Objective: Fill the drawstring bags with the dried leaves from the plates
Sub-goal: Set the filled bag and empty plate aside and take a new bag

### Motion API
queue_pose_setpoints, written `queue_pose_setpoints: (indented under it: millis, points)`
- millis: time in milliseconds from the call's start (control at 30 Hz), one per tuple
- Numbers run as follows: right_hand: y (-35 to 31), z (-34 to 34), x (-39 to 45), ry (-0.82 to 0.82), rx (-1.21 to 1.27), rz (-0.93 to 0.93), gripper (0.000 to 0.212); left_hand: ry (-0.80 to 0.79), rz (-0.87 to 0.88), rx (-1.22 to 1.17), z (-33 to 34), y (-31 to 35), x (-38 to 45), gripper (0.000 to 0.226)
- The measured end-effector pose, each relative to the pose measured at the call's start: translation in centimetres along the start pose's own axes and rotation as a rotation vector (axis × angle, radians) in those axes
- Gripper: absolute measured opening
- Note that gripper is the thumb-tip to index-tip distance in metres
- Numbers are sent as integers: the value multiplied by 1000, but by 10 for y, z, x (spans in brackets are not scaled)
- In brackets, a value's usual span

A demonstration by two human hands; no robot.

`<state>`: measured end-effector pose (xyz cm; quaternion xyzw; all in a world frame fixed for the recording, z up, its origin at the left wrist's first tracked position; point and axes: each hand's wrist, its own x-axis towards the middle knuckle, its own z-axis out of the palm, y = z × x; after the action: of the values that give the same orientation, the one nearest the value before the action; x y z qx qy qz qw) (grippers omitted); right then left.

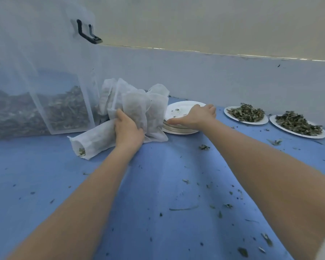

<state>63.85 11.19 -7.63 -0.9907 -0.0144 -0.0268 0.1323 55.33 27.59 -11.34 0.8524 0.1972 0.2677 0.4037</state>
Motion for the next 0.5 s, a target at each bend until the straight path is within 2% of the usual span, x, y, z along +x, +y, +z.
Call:
queue_pose_setpoints:
  millis: [133,233,300,400,500]
  points:
    - [-2,5,-2,22,85,6,120,112,92,157,3,4,-8,71]
    - [2,-2,-18,65,130,-34,114,182,121,263,1,15,-21,79]
    - [8,-8,-34,62,138,-52,110,210,177,300,1,28,-35,73]
    - [23,-17,-59,56,137,-47,102,103,267,210,12,57,-63,58]
    - [46,-33,-73,51,194,10,95,-57,289,63,35,94,-84,57]
